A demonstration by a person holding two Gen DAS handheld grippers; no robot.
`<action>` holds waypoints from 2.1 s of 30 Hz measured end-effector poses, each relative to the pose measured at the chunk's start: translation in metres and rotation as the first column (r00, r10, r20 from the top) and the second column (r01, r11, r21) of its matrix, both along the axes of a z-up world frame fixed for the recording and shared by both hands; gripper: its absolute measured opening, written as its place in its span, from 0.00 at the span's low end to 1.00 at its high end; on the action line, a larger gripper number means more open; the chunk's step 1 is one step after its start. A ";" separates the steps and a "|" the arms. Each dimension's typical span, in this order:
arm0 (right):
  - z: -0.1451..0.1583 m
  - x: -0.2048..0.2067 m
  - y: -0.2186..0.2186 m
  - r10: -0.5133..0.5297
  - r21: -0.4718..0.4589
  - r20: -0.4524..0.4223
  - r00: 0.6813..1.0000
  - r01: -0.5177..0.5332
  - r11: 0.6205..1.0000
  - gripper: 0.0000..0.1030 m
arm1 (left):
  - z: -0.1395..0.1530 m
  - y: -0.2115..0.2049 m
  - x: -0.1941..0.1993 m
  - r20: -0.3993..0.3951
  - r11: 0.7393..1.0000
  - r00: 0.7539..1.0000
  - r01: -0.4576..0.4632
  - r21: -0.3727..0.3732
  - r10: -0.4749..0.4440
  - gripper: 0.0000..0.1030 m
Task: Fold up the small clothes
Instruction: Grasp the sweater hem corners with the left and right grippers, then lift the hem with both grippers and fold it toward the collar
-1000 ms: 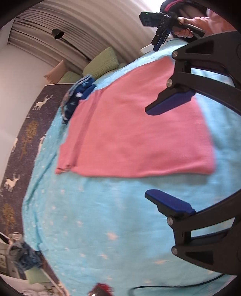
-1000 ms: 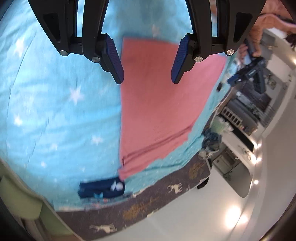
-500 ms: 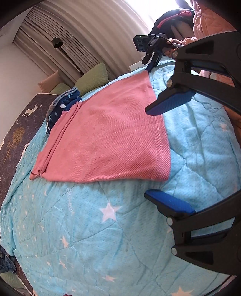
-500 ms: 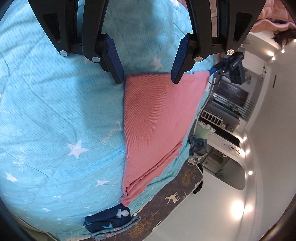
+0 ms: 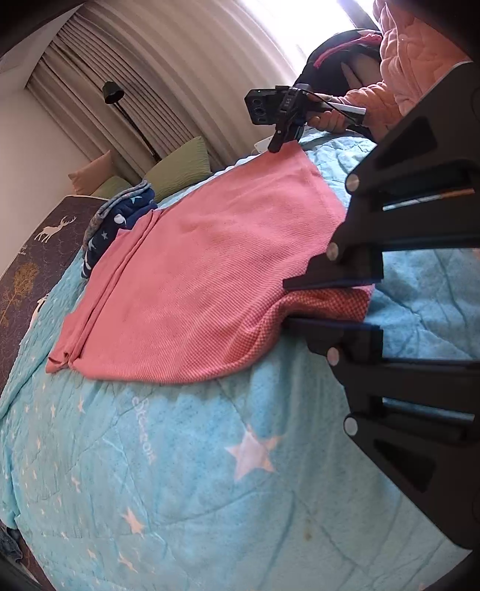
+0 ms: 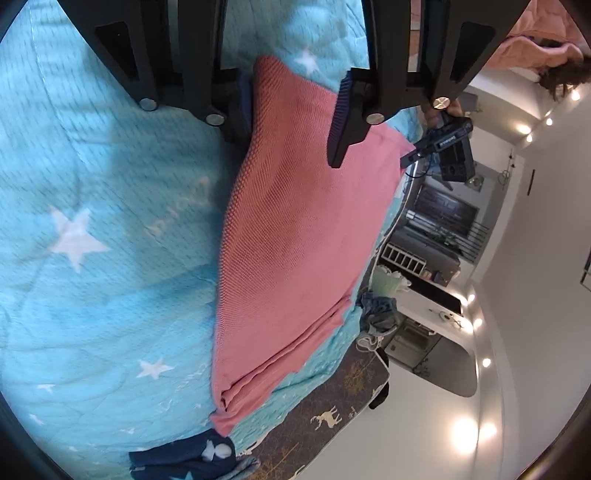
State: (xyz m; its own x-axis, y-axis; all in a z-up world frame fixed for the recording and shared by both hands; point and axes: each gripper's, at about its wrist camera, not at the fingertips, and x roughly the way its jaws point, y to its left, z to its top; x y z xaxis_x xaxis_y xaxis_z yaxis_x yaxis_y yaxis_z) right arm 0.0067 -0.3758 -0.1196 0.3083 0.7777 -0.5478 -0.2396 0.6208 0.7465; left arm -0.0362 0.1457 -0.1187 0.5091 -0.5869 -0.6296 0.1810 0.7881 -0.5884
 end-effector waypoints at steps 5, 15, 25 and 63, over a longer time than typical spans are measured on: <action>-0.008 0.003 0.001 -0.023 -0.018 -0.040 0.999 0.023 1.000 0.03 | -0.001 0.004 0.001 -0.024 0.999 0.999 -0.029 -0.029 0.028 0.13; -0.013 0.000 -0.010 -0.056 0.054 -0.059 0.997 0.059 0.997 0.03 | 0.037 0.009 -0.023 0.130 1.000 0.991 -0.005 -0.012 0.007 0.08; -0.011 -0.004 -0.013 -0.059 0.051 -0.064 0.996 0.063 0.997 0.04 | -0.002 0.022 -0.012 -0.014 0.994 0.998 -0.057 -0.097 0.056 0.40; 0.097 -0.130 -0.022 -0.092 0.168 0.208 0.974 0.057 0.984 0.03 | 0.132 0.048 -0.138 0.428 0.983 0.900 -0.002 -0.181 0.081 0.01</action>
State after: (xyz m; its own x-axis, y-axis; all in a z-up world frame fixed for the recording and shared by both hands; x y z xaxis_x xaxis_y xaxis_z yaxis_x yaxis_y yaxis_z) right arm -0.1229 -0.3978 -0.0230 0.4654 0.8201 -0.3329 -0.3618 0.5195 0.7741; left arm -0.1742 0.1934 0.0133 0.7338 -0.6382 -0.2328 0.4177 0.6941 -0.5862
